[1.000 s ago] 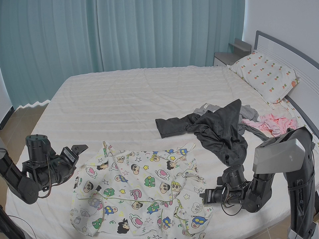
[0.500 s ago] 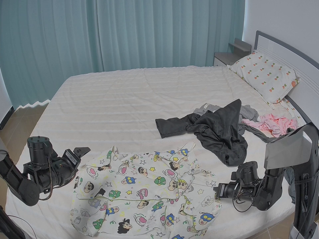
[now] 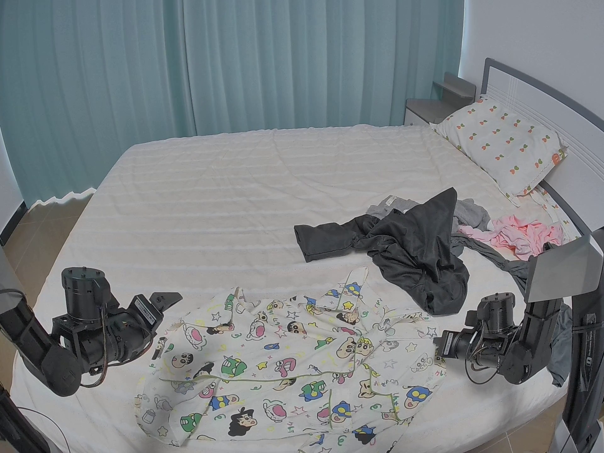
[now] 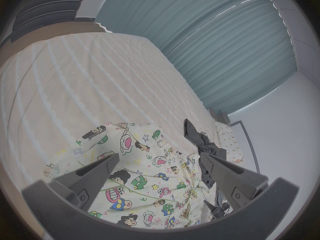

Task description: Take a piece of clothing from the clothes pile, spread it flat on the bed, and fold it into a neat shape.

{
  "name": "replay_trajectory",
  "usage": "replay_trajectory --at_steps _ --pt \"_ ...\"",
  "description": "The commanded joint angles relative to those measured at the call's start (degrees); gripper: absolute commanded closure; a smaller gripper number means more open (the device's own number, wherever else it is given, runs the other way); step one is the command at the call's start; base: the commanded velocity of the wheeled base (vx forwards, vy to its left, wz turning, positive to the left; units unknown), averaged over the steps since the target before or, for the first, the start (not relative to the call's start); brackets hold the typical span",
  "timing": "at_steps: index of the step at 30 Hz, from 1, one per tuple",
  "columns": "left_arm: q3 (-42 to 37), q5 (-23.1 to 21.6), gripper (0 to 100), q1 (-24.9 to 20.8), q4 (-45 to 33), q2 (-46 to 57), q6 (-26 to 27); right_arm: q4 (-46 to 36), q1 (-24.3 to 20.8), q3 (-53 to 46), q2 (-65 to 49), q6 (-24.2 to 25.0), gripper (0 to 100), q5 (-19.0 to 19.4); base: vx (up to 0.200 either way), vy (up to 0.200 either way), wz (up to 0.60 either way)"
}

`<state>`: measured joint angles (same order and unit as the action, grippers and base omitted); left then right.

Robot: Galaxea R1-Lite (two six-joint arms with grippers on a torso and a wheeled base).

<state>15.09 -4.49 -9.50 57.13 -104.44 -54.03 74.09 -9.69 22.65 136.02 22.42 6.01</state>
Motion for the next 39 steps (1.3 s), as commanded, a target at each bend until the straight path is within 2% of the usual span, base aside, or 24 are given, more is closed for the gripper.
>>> replay_trajectory --at_steps 1,3,4,7,10,14,16,19,21,23,24,25,26,31,39 --pt "-0.7 -0.3 0 -1.2 0.1 -2.8 0.1 0.2 1.5 0.6 0.4 -0.3 100 0.1 0.000 0.000 0.00" --pt "-0.6 -0.3 0 -1.2 0.1 -3.4 0.1 0.2 1.7 0.6 0.5 -0.4 100 0.1 0.000 0.000 0.00" --pt "-0.5 -0.4 0 -1.3 0.2 -4.6 0.1 0.2 1.8 0.6 0.8 -0.6 0 0.1 0.000 0.000 0.00" --pt "1.1 -0.5 0 -1.3 0.2 -6.6 0.1 1.3 2.0 0.5 1.8 -0.6 0 0.1 0.000 0.000 0.00" --pt "5.7 -0.3 0 -1.5 -0.1 -9.3 -0.1 6.3 2.0 -0.3 2.2 0.0 0 0.1 0.000 0.000 0.00" --pt "10.5 0.8 0 -4.1 -0.4 -13.7 0.2 13.0 1.7 -2.4 1.9 1.3 0 0.1 0.000 0.000 0.00" --pt "15.8 2.6 0 -5.8 -1.8 -17.3 0.2 15.8 0.7 -5.1 0.6 4.2 0 0.1 0.000 0.000 0.00" --pt "23.1 4.6 0 -8.7 -8.3 -21.2 1.0 15.5 -1.2 -7.4 -2.6 9.3 0 1.2 0.000 0.000 0.00" --pt "29.2 7.6 0 -10.5 -14.1 -23.4 2.0 15.5 -2.2 -8.1 -4.6 13.0 0 2.6 0.000 0.000 0.00" --pt "30.9 8.5 0 -11.2 -15.6 -24.1 2.1 15.5 -2.3 -8.3 -5.1 13.8 0 2.9 0.000 0.000 0.00" --pt "36.1 11.4 0 -12.5 -20.6 -26.3 2.1 15.5 -2.7 -8.9 -6.1 15.8 0 3.5 0.000 0.000 0.00" --pt "36.8 11.8 0 -12.7 -21.3 -26.6 2.1 15.5 -2.7 -8.9 -6.3 15.9 0 3.6 0.000 0.000 0.00" --pt "39.8 12.7 0 -13.5 -25.2 -28.1 2.1 15.5 -2.7 -8.9 -6.5 16.5 0 3.6 0.000 0.000 0.00" --pt "42.2 12.9 0 -15.2 -30.1 -29.5 1.9 15.5 -2.3 -9.0 -6.1 16.5 0 3.6 0.000 0.000 0.00" --pt "42.5 17.2 0 -15.0 -29.6 -32.2 2.1 15.5 -2.3 -9.9 -6.5 16.5 0 3.5 0.000 0.000 0.00"
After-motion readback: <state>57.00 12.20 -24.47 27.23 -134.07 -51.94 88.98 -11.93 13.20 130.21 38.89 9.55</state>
